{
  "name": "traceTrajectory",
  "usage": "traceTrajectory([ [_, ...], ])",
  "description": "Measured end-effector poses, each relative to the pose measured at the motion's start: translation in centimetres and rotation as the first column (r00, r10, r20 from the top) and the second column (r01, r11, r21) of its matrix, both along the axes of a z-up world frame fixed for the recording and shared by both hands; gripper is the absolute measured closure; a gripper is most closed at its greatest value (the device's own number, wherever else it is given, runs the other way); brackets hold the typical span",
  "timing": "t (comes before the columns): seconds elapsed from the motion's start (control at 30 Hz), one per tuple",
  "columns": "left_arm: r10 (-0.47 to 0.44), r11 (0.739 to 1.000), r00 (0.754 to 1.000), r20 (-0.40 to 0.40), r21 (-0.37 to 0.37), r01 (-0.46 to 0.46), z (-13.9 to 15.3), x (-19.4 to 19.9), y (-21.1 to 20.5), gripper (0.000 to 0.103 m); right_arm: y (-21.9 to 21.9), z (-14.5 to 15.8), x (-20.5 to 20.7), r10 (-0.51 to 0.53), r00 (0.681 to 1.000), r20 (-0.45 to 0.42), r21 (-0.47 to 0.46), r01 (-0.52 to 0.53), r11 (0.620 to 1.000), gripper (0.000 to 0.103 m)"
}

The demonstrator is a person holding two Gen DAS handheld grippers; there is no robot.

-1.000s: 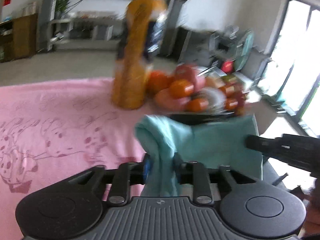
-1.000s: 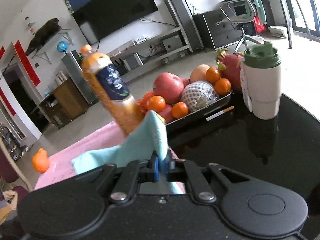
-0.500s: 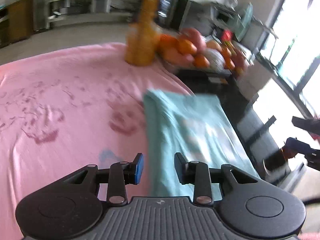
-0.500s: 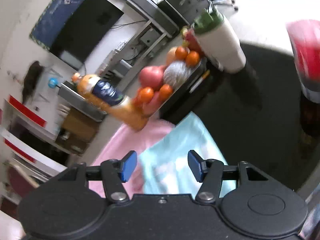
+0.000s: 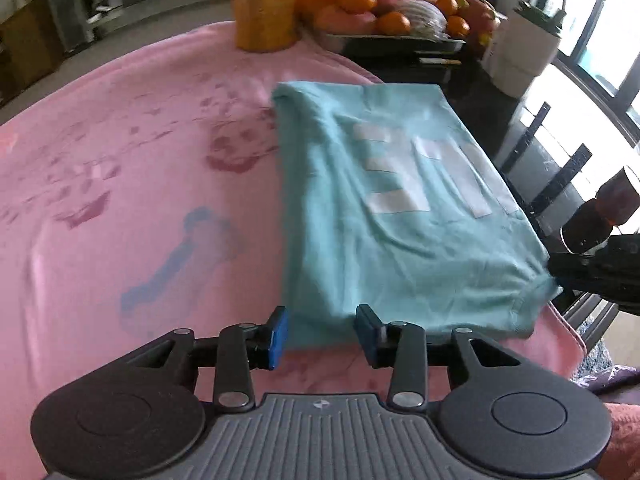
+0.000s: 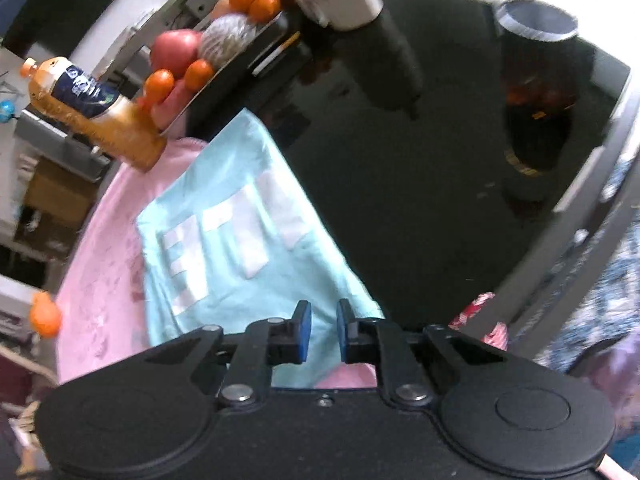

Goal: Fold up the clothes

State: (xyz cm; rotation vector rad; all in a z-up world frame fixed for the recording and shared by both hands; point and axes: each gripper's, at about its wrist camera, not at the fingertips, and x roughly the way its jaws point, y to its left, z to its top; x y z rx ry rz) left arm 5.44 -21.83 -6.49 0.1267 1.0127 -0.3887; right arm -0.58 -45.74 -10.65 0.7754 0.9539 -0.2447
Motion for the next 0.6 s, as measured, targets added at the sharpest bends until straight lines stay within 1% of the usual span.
traceTrajectory([
  [0.03, 0.003, 1.0, 1.0, 0.004, 0.002, -0.003, 0.7, -0.5, 0.3, 0.058, 0.2, 0.6, -0.6, -0.01, 1.0, 0.012, -0.016, 0.01, 1.0, 0.086],
  [0.1, 0.01, 1.0, 1.0, 0.012, 0.007, -0.01, 2.1, -1.4, 0.9, 0.047, 1.1, 2.2, -1.6, -0.005, 0.999, 0.047, -0.023, 0.006, 1.0, 0.08],
  [0.13, 0.013, 1.0, 1.0, 0.017, 0.009, -0.013, 2.8, -1.9, 1.2, 0.044, 1.6, 3.1, -2.0, 0.003, 0.998, 0.064, -0.032, -0.001, 0.999, 0.078],
  [0.17, 0.016, 1.0, 1.0, 0.021, 0.011, -0.017, 3.5, -2.4, 1.5, 0.039, 2.2, 4.3, -2.3, 0.016, 0.997, 0.079, -0.046, -0.012, 0.999, 0.074],
  [0.2, 0.02, 1.0, 0.999, 0.025, 0.013, -0.02, 4.2, -2.9, 1.8, 0.034, 2.9, 5.5, -2.7, 0.03, 0.995, 0.094, -0.063, -0.024, 0.998, 0.066],
  [0.23, 0.023, 1.0, 0.999, 0.029, 0.015, -0.023, 4.9, -3.4, 2.1, 0.032, 3.5, 6.9, -3.2, 0.047, 0.993, 0.108, -0.083, -0.038, 0.996, 0.061],
  [0.27, 0.026, 0.999, 0.999, 0.033, 0.017, -0.027, 5.6, -3.8, 2.4, 0.031, 4.2, 8.3, -3.7, 0.065, 0.991, 0.119, -0.107, -0.052, 0.993, 0.046],
  [0.3, 0.03, 0.999, 0.999, 0.038, 0.02, -0.03, 6.3, -4.3, 2.7, 0.028, 4.9, 9.6, -4.1, 0.083, 0.988, 0.127, -0.132, -0.066, 0.989, 0.027],
  [0.37, 0.025, 0.999, 0.998, 0.056, 0.019, -0.026, 7.5, -5.4, 3.1, 0.024, 6.4, 11.8, -5.3, 0.119, 0.984, 0.131, -0.193, -0.093, 0.977, 0.012],
  [0.43, 0.017, 1.0, 0.997, 0.076, 0.018, -0.018, 8.5, -6.6, 3.5, 0.021, 7.7, 13.3, -6.7, 0.144, 0.982, 0.124, -0.247, -0.11, 0.963, 0.006],
  [0.47, 0.013, 1.0, 0.996, 0.087, 0.019, -0.015, 9.0, -7.1, 3.6, 0.019, 8.2, 13.9, -7.3, 0.154, 0.981, 0.119, -0.266, -0.118, 0.957, 0.001],
  [0.6, -0.003, 1.0, 0.992, 0.126, 0.02, 0.001, 10.6, -9.1, 4.0, 0.017, 9.9, 16.2, -9.4, 0.18, 0.979, 0.101, -0.332, -0.137, 0.933, 0.0],
])
